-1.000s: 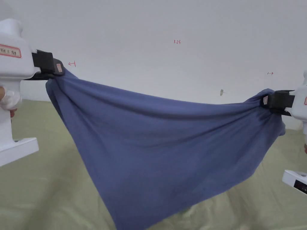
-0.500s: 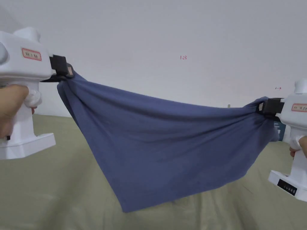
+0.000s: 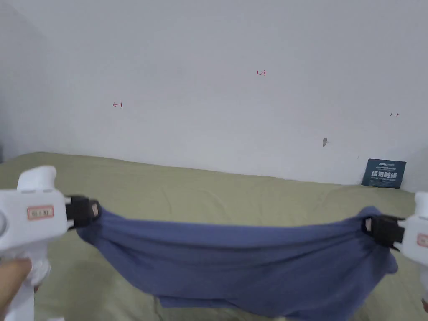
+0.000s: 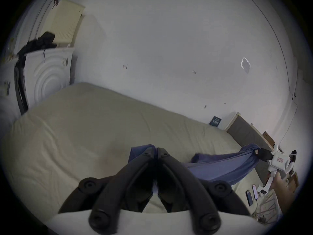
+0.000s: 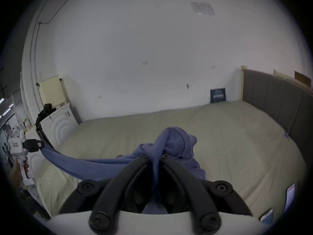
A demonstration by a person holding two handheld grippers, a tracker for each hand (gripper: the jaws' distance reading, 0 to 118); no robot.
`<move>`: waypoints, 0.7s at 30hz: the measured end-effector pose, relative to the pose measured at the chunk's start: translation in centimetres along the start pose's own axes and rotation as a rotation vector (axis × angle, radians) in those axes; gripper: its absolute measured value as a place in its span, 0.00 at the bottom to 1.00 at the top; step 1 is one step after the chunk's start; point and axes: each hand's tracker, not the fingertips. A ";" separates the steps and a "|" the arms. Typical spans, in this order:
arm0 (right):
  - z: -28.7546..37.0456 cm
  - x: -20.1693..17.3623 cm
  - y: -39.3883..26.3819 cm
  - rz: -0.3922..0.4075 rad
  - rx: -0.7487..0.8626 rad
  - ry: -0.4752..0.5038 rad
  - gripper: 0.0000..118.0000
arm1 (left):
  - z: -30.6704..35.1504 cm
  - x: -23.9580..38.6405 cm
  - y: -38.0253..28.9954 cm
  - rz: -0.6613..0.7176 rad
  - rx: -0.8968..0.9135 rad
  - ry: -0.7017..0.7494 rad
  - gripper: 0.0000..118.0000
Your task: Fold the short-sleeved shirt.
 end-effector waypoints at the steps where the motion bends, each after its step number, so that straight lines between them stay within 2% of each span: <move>1: 0.9 0.5 -1.4 0.003 -0.007 0.005 0.04 | 1.6 1.5 -2.3 -0.012 -0.006 -0.005 0.03; 4: 3.5 1.6 -5.0 0.009 -0.058 -0.001 0.04 | 4.4 1.3 -7.6 0.020 -0.037 -0.018 0.03; 8: 6.9 2.9 -10.6 -0.054 -0.123 0.010 0.04 | 6.8 -1.0 -13.2 0.111 -0.115 0.022 0.03; 11: 8.4 3.7 -14.8 -0.021 -0.174 -0.007 0.04 | 8.3 -2.1 -17.2 0.124 -0.131 0.029 0.03; 13: 8.7 4.8 -17.1 -0.036 -0.219 -0.012 0.04 | 8.9 -2.6 -19.1 0.140 -0.178 0.047 0.03; 16: 9.9 5.4 -19.8 -0.093 -0.243 -0.016 0.04 | 9.9 -3.9 -21.6 0.174 -0.212 0.069 0.03; 21: 10.6 5.1 -21.1 -0.092 -0.269 -0.034 0.05 | 11.3 -4.6 -24.2 0.240 -0.255 0.088 0.03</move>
